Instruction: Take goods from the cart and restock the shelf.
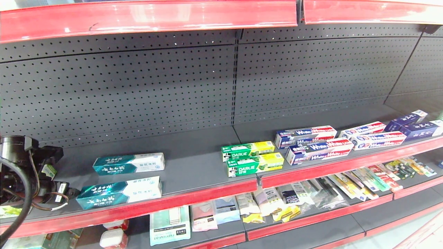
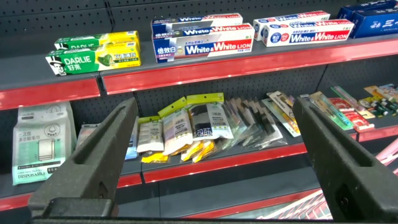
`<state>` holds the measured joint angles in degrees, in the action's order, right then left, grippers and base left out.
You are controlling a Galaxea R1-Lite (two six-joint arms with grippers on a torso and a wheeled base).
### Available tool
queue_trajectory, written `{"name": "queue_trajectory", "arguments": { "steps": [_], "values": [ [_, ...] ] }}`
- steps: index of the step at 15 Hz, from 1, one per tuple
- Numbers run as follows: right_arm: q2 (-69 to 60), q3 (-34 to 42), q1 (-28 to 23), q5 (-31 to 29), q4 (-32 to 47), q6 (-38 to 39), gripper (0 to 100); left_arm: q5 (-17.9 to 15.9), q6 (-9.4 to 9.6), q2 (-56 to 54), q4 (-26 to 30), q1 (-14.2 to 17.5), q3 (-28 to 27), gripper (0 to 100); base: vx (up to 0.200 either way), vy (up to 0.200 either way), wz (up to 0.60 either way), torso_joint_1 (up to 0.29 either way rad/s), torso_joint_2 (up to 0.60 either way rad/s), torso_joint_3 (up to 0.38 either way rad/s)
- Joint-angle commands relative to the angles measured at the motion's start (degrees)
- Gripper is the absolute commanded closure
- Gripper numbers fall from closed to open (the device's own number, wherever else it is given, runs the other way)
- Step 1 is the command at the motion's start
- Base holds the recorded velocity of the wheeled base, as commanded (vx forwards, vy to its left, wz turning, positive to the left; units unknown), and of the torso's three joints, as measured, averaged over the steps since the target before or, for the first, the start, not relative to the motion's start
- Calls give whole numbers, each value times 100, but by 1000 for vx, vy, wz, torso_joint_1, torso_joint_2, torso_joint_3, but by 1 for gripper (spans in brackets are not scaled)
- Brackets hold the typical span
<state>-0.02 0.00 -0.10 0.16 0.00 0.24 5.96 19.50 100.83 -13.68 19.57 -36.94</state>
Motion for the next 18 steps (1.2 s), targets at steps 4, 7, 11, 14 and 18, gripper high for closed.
{"name": "queue_trajectory", "arguments": {
  "steps": [4, 7, 11, 14, 18],
  "values": [
    [11, 0, 1, 2, 0, 2, 0, 2, 1, -2, -3, 3, -6, 0, 0, 0, 0, 0, 0, 0],
    [2, 0, 1, 2, 0, 2, 0, 2, 1, -2, -3, 3, -6, 0, 0, 0, 0, 0, 0, 0],
    [11, 0, 1, 2, 0, 2, 0, 2, 1, -19, -3, 3, -24, 0, 0, 0, 0, 0, 0, 0],
    [2, 0, 1, 2, 0, 2, 0, 2, 9, -37, -12, 3, -86, 0, 0, 0, 0, 0, 0, 0],
    [2, 0, 1, 2, 0, 2, 0, -95, -26, -1171, -100, -14, 90, 0, 0, 0, 0, 0, 0, 0]
  ]
}}
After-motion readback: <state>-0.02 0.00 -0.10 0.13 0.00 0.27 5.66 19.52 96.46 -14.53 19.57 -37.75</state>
